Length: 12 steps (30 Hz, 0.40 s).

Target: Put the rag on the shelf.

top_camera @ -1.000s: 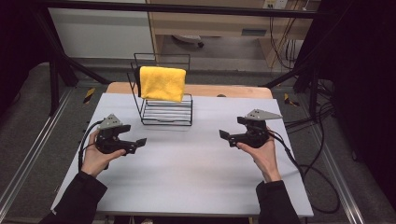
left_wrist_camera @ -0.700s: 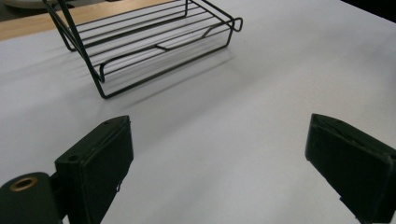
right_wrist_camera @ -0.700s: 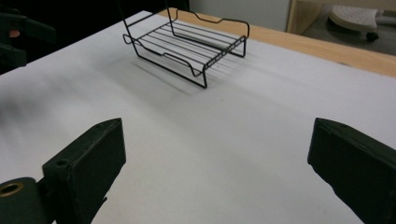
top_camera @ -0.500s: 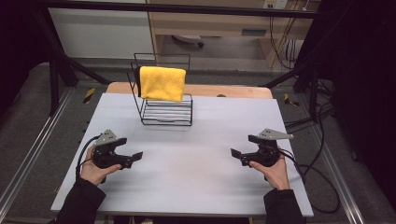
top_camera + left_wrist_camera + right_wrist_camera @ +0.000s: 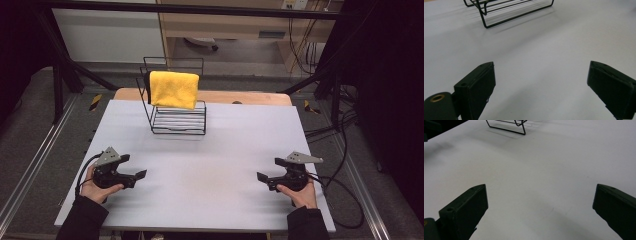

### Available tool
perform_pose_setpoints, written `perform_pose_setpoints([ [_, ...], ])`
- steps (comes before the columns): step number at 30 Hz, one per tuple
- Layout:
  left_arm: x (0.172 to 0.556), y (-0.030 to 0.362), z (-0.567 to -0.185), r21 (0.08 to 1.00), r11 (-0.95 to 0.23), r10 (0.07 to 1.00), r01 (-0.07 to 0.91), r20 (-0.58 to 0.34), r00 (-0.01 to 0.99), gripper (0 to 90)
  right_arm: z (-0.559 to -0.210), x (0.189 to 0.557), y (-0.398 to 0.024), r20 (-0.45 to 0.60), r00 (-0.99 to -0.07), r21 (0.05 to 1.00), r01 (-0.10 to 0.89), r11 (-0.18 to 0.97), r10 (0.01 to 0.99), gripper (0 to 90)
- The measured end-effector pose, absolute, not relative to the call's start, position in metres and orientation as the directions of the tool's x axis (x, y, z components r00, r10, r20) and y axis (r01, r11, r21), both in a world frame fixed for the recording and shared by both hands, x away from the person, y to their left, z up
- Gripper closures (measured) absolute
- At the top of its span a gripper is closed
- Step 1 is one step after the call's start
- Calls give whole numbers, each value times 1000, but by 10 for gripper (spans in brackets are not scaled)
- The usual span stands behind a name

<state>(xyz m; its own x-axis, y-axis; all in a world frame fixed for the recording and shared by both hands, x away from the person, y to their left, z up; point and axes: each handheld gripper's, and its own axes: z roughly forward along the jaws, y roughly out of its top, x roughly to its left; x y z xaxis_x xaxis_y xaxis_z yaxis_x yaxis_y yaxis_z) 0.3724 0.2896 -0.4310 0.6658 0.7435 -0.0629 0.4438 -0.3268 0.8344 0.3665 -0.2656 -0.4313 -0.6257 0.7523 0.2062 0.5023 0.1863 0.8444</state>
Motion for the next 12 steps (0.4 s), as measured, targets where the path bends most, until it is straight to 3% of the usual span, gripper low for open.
perform_pose_setpoints([
  [12,368,293,-439,828,-334,742,451,-64,667,80,-438,359,-268,200,-638,838,504,207,743,4],
])
